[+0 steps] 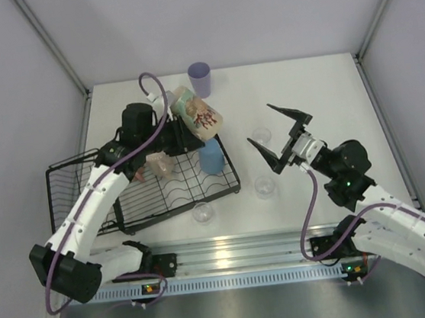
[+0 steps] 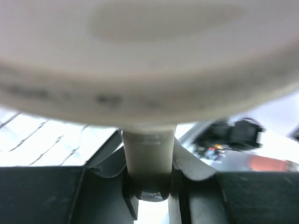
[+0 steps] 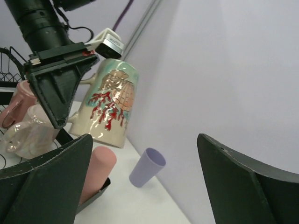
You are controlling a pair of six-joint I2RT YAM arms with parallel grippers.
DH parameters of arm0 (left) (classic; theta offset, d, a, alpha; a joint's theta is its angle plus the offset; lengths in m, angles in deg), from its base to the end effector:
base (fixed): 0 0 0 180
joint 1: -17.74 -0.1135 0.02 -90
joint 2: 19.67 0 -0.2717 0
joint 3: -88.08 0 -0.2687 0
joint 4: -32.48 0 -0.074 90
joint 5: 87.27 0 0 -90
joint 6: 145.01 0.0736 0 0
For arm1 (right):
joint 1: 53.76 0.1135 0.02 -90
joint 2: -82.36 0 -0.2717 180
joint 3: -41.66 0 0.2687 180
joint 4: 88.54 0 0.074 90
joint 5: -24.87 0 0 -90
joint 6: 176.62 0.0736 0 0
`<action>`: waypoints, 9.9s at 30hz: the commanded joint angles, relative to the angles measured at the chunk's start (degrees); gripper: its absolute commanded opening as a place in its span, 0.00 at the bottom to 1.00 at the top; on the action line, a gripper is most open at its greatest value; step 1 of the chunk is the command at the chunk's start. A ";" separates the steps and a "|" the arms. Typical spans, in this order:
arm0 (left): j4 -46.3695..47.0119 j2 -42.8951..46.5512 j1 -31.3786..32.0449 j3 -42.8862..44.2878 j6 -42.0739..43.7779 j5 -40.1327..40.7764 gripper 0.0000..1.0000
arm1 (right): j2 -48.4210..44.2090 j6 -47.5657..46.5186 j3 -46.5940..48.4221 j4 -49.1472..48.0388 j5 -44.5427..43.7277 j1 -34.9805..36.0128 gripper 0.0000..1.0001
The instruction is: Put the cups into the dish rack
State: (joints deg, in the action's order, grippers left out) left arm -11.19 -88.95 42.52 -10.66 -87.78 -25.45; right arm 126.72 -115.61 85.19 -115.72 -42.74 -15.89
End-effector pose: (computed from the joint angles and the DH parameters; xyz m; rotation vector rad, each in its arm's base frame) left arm 0.2622 -0.1593 0.3504 0.1565 2.2516 -1.0920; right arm 0.1578 0.1582 0.3626 -0.8990 0.7249 0.3544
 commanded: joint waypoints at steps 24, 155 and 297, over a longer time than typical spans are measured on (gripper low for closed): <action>-5.45 18.65 13.89 -15.62 8.08 40.66 0.00 | 3.19 11.77 1.71 0.52 -13.69 0.28 0.99; 12.83 25.95 15.13 -6.84 6.24 45.67 0.00 | 27.37 35.60 31.87 27.44 -24.74 12.92 0.77; -0.70 7.40 6.78 5.56 -10.20 -12.43 0.00 | 30.78 -54.42 -9.80 -56.68 -30.82 26.29 0.87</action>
State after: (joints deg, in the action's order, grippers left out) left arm -19.47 -84.97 49.31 -7.97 -98.30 -37.87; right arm 155.31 -172.94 76.08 -149.81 -71.57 11.04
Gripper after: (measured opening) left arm 0.285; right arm 0.867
